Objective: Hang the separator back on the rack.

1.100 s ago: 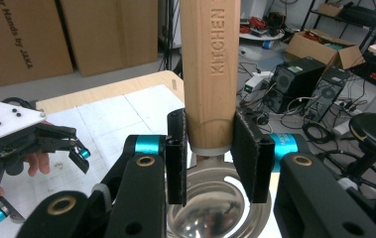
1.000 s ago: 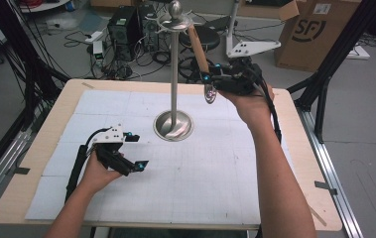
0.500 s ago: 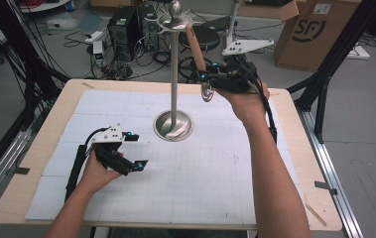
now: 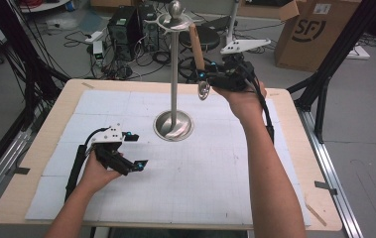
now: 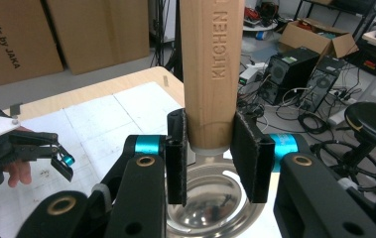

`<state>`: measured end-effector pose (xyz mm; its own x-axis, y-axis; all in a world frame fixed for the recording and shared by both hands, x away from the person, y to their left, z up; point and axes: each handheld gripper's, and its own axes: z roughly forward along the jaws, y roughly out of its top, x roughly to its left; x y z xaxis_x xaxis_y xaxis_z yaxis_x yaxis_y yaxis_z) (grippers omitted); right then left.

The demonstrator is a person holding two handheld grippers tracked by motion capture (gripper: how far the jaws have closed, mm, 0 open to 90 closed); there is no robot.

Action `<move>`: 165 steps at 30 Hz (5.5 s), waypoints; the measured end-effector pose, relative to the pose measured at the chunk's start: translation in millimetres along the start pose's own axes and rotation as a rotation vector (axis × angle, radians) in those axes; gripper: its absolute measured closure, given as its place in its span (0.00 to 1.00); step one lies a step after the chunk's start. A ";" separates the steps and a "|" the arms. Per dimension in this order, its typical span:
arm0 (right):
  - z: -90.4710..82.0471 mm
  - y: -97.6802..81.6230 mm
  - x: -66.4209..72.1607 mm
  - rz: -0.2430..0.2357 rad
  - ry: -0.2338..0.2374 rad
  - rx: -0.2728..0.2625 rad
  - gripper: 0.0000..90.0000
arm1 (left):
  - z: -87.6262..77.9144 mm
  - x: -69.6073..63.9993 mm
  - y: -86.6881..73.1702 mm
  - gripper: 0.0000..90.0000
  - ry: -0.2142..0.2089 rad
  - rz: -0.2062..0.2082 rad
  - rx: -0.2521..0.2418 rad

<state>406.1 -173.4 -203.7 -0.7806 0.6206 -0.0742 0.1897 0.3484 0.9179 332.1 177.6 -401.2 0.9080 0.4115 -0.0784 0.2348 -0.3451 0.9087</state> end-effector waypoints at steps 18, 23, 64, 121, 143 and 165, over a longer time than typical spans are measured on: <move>20.7 -0.5 -3.2 0.024 -0.003 0.017 0.76 | -1.6 1.3 -0.6 0.02 0.005 0.000 0.001; 23.8 -1.5 -2.2 0.036 0.004 0.015 0.76 | -1.6 1.5 -0.9 0.02 0.003 0.000 0.005; 11.3 -47.6 -6.8 0.048 -0.023 0.073 0.48 | 1.6 1.7 -3.1 0.02 0.000 -0.001 0.026; -62.2 -211.1 9.6 0.150 0.036 0.047 0.29 | 3.4 -0.3 -3.6 0.02 -0.002 0.002 0.039; -72.4 -237.4 9.6 0.187 0.055 0.058 0.19 | 4.0 1.5 -3.9 0.02 0.001 -0.005 0.032; -66.4 -242.1 10.4 0.193 0.048 0.101 0.19 | 4.3 0.6 -3.6 0.02 -0.007 0.002 0.036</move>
<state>312.5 -297.9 -400.8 -0.7512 0.6491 0.1197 0.3951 0.2970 0.8693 333.3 175.5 -406.3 0.9108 0.4049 -0.0799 0.2454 -0.3755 0.8937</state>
